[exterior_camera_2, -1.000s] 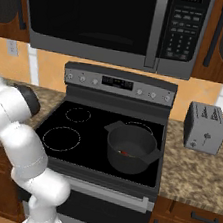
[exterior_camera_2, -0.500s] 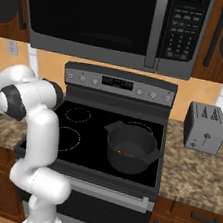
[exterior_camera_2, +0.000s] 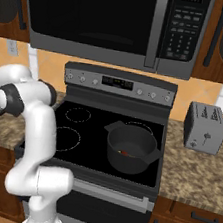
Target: Put the cucumber and bell pepper in the pot. Retrieve the spatula and lightly stir the vegetables in the pot.
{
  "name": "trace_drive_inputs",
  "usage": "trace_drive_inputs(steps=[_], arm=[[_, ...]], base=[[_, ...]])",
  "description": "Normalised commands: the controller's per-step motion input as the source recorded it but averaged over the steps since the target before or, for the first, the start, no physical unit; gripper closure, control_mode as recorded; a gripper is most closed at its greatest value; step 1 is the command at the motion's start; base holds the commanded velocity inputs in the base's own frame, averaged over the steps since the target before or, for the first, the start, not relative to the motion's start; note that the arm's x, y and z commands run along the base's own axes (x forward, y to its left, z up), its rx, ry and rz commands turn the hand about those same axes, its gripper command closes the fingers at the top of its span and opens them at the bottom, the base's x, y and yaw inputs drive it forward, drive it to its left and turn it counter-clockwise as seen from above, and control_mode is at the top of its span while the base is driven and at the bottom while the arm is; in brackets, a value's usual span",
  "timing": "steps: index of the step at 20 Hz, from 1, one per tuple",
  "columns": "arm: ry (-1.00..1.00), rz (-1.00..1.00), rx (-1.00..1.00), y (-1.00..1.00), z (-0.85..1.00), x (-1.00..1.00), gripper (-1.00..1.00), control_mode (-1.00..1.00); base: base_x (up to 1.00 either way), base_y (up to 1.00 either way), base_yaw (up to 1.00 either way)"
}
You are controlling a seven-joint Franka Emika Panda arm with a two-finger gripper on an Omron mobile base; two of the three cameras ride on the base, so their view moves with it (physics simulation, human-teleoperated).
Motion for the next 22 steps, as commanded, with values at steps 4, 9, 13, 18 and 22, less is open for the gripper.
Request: trace_drive_inputs(steps=[4, 9, 13, 18, 22], arm=[[0.0, -0.05, -0.04, 0.0, -0.12, 0.2, -1.0, -1.0], [0.0, 0.0, 0.04, -0.03, -0.38, 0.17, -1.0, -1.0], [0.0, 0.0, 0.09, -0.2, -0.29, 0.33, -1.0, -1.0], [0.0, 0.01, 0.1, -0.15, -0.26, 0.22, -1.0, -1.0], [0.0, 0.01, 0.1, -0.03, -0.32, 0.21, -1.0, -1.0]], base=[[0.0, 0.0, 0.0], [0.0, 0.0, 0.0], [0.0, 0.0, 0.0], [0.0, 0.0, 0.0], [0.0, 0.0, 0.0]])
